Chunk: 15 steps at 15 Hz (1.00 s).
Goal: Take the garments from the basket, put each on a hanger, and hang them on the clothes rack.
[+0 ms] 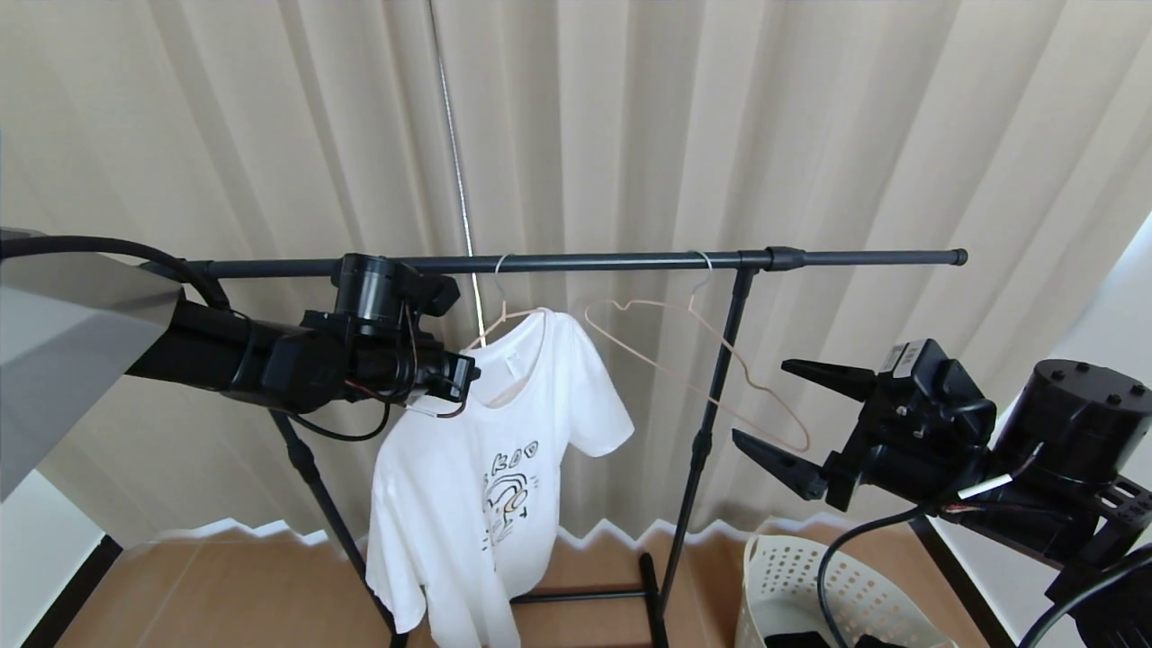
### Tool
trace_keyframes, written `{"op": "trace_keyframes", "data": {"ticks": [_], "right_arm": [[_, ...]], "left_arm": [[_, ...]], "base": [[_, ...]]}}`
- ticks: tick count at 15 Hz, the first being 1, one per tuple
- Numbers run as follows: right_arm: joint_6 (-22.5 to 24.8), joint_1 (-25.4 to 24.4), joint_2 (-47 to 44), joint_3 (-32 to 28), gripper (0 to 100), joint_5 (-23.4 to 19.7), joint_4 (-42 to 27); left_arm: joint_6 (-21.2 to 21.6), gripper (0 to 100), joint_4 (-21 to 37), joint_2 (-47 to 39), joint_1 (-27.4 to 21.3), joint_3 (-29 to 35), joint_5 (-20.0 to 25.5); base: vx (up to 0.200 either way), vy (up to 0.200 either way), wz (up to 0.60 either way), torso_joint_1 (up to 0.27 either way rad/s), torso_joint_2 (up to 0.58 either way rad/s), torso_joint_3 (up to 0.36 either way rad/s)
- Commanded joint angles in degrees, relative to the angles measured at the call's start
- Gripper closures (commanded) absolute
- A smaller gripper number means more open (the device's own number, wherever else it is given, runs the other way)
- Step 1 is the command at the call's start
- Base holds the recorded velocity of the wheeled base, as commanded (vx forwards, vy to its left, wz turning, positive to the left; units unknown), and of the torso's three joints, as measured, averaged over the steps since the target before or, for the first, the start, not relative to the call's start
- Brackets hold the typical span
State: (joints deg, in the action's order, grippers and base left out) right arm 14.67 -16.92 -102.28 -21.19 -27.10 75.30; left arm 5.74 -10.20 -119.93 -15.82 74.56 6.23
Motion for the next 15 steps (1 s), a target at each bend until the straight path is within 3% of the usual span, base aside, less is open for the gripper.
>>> {"op": "trace_keyframes", "data": {"ticks": [1,4,6,8,10,12,15], "right_arm": [[0.0,0.0,0.2,0.0,0,-0.1,0.1],[0.0,0.0,0.7,-0.1,0,-0.1,0.0],[-0.3,0.0,2.7,-0.4,0,2.2,-0.2],[-4.4,0.0,6.5,-0.7,0,8.9,-3.7],[-8.5,0.0,12.9,-1.9,0,14.5,-12.6],[-9.1,-0.6,19.0,-1.8,0,20.4,-22.9],[-12.7,-2.4,23.6,2.8,0,24.5,-24.9]], "left_arm": [[0.0,0,0.2,0.6,0.0,-0.5,0.0],[0.0,0,0.3,4.3,0.0,-2.3,0.0],[0.0,0,0.2,14.1,0.7,-10.0,-0.1],[-1.5,0,-0.5,23.6,0.8,-16.2,0.1],[-2.3,0,-3.7,34.4,0.7,-24.5,0.4],[-2.1,0,-7.6,44.3,0.0,-35.1,0.5],[-2.5,0,-11.8,53.0,-0.7,-47.4,0.4]], "base": [[0.000,0.000,0.00,0.000,0.00,0.000],[0.000,0.000,0.00,0.000,0.00,0.000],[0.000,0.000,0.00,0.000,0.00,0.000],[0.000,0.000,0.00,0.000,0.00,0.000],[0.000,0.000,0.00,0.000,0.00,0.000],[0.000,0.000,0.00,0.000,0.00,0.000],[0.000,0.000,0.00,0.000,0.00,0.000]]}}
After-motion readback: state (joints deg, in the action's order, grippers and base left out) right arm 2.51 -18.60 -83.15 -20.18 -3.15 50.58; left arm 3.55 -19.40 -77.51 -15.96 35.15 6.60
